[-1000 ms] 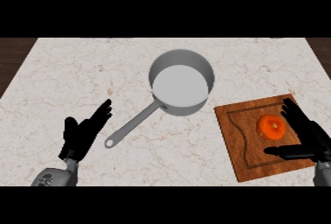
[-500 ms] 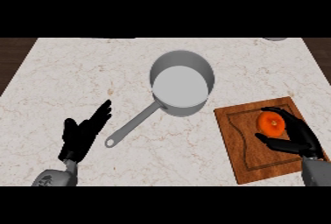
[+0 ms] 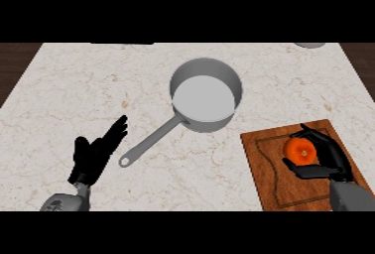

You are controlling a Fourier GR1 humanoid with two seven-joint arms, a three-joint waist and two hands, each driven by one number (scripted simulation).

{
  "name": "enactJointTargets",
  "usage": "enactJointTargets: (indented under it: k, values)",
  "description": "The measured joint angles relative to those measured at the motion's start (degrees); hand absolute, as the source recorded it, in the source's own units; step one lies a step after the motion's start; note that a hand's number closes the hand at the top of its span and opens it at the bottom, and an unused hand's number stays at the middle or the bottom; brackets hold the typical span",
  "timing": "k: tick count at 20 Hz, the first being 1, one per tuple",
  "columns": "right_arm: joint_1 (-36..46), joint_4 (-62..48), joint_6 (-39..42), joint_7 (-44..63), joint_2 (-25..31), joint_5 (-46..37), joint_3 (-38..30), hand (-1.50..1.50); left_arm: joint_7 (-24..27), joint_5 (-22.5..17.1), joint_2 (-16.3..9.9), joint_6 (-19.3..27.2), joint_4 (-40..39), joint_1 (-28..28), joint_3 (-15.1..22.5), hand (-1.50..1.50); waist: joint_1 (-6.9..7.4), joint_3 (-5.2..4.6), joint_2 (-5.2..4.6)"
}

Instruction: Pick the squash from the cutting board and place it in the pot

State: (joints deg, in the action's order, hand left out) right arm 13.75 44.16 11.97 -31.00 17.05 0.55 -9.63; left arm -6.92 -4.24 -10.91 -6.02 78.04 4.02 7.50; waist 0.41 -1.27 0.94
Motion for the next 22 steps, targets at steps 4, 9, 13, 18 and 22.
enactJointTargets:
  k: [4, 9, 13, 18, 22]
  values:
    - [-5.15, 4.7, -4.82, -3.94, -4.26, -0.83, 0.79, 1.5, -0.22, -0.37, -0.27, 0.08, 0.58, -0.66, -0.73, 0.0, -0.75, -0.7, 0.69]
    - [-12.12, 12.74, -11.54, -6.64, -8.12, -3.69, 2.76, 1.5, 0.01, -0.1, -0.49, 0.1, -0.14, -0.9, -1.1, 0.0, -1.44, -0.92, 0.72]
    - [-19.1, 21.48, -17.03, -6.95, -10.68, -7.37, 5.79, 1.5, -0.17, 0.21, 0.0, 0.71, -0.34, -0.45, -1.22, 0.0, -1.77, -0.68, 0.41]
    - [-28.3, 35.35, -23.5, -1.46, -13.7, -13.06, 10.93, 1.5, 0.59, 0.7, 0.16, 0.43, -0.51, -0.58, -1.05, 0.0, -1.58, 0.17, -0.19]
    - [-35.52, 47.51, -28.95, 5.33, -15.45, -19.67, 16.82, 1.5, -1.39, 1.0, 0.46, 0.6, 1.53, -0.58, -0.55, 0.0, -1.26, 0.8, -0.52]
